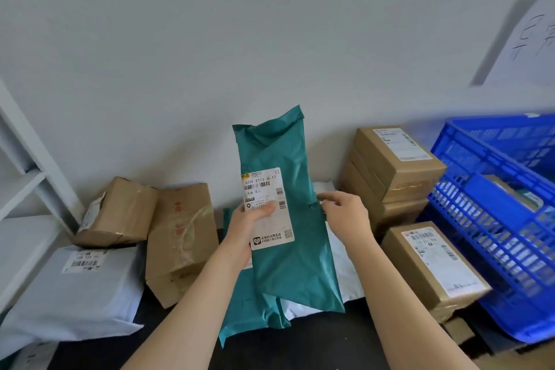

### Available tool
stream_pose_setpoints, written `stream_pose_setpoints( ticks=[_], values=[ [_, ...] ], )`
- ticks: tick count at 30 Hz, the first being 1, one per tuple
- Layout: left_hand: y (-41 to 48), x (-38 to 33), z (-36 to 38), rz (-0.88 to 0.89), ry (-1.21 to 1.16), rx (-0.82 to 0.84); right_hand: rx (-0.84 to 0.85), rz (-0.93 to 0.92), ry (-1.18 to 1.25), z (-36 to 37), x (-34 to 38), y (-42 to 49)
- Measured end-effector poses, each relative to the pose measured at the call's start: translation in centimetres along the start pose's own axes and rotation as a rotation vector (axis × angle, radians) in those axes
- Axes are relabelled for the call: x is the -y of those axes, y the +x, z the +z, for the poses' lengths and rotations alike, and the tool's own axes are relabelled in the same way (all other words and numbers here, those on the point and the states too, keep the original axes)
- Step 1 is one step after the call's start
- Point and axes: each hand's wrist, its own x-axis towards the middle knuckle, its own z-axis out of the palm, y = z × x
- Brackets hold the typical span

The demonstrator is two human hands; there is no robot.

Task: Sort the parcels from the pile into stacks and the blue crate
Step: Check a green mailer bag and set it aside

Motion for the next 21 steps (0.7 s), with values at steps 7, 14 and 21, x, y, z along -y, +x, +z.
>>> stream_pose_setpoints(
  ticks=[7,14,21],
  values=[
    [-1.0,-0.2,5.9,0.148,0.222,0.008,-0.088,-0.042,0.209,-6.3,-0.6,0.3],
    [-2.6,-0.5,15.1,0.298,0.519,0.136,-0.047,-0.094,0.260,-14.7,-1.7,0.7],
    [-4.0,-0.3,23.6,0.400,0.568,0.173,-0.135,-0.188,0.397,-22.6,-3.5,2.2]
  ],
)
